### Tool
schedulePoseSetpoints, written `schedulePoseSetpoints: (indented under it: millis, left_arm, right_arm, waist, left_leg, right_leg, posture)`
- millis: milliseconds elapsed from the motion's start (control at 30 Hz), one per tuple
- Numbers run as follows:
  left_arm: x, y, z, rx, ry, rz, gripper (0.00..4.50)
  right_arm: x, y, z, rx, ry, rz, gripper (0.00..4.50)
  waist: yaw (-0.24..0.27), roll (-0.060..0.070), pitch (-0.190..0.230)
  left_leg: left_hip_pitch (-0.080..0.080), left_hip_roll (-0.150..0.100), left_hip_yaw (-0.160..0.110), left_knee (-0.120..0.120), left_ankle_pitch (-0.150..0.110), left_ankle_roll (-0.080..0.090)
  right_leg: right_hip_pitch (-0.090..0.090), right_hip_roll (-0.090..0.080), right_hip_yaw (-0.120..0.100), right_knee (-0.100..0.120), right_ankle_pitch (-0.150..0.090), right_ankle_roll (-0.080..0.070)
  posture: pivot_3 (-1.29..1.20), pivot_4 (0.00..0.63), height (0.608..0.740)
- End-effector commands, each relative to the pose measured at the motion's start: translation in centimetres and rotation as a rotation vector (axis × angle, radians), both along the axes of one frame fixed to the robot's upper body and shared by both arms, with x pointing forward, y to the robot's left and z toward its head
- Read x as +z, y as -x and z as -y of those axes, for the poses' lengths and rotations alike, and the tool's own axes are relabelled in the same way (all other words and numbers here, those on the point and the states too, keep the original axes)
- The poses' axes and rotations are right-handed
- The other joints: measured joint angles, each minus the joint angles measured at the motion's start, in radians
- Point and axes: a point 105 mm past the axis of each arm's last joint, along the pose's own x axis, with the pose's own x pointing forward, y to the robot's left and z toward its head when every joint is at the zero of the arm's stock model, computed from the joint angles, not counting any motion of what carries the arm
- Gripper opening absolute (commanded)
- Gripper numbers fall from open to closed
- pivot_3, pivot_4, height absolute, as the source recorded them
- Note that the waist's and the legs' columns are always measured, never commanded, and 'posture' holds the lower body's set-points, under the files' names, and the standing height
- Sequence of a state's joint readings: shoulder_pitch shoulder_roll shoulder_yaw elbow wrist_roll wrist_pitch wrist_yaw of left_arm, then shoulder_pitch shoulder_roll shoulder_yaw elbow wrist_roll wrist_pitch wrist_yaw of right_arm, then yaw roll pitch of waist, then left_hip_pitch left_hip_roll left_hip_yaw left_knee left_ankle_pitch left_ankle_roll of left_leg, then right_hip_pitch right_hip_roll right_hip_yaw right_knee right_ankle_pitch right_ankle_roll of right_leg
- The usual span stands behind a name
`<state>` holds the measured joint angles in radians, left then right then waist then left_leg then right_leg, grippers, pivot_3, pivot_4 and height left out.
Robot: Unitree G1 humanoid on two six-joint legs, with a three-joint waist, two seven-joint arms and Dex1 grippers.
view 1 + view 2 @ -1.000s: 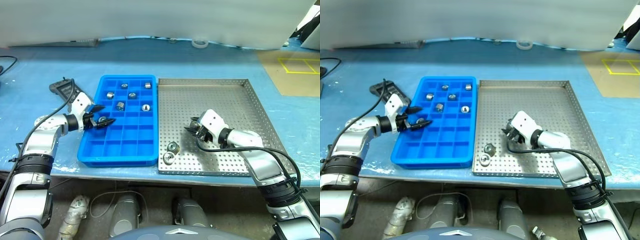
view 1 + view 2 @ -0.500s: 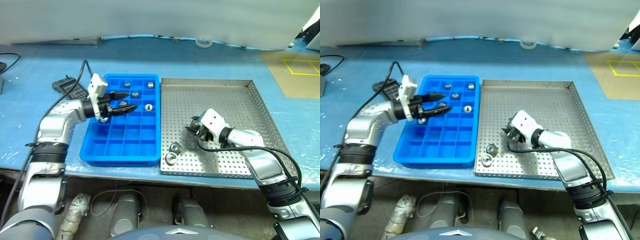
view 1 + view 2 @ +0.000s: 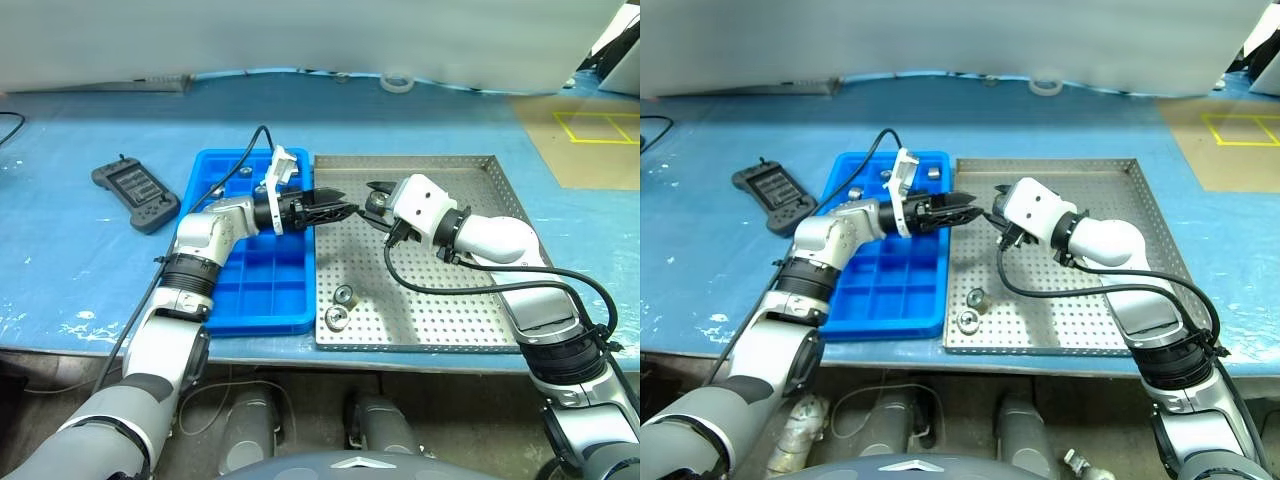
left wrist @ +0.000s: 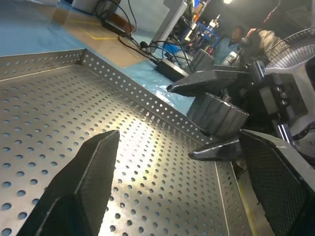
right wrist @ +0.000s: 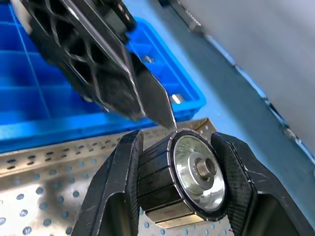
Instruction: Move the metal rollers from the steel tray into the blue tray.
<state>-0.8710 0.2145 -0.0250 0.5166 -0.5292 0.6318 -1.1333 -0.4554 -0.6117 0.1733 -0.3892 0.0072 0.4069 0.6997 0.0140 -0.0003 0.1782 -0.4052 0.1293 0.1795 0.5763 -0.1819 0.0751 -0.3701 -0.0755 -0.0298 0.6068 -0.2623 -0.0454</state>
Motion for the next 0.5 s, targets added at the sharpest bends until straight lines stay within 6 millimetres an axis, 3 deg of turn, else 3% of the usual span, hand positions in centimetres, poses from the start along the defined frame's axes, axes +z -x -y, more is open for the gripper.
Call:
schedulePoseSetpoints:
  millis: [33,200,500]
  left_arm:
    - [2.7,0.1,0.6,-0.045,0.113,0.011,4.08]
    - [3.5,1.2,1.0,-0.136,0.156,0.001,4.08]
    - [1.7,2.5,2.7,-0.210,0.101,-0.037,4.08]
  right_arm:
    - [1.3,0.7,-0.5,0.023,0.002,0.053,1.81]
    - [1.0,0.9,-0.3,0.018,0.012,0.040,1.81]
    - [1.1,0.9,-0.6,0.029,0.024,0.049,1.81]
  waist:
    - [0.000,0.000,0.000]
    - [-0.002,0.000,0.000]
    - [0.000,0.000,0.000]
  left_leg:
    - [0.000,0.000,0.000,0.000,0.000,0.000]
    - [0.001,0.000,0.000,0.001,0.000,0.000]
    - [0.000,0.000,0.000,0.001,0.000,0.001]
  right_leg:
    - [0.000,0.000,0.000,0.000,0.000,0.000]
    - [0.000,0.000,0.000,0.000,0.000,0.000]
    - [0.000,0.000,0.000,0.000,0.000,0.000]
  posture:
    - [-0.24,0.150,0.740]
    - [-0.25,0.150,0.740]
    - [-0.25,0.150,0.740]
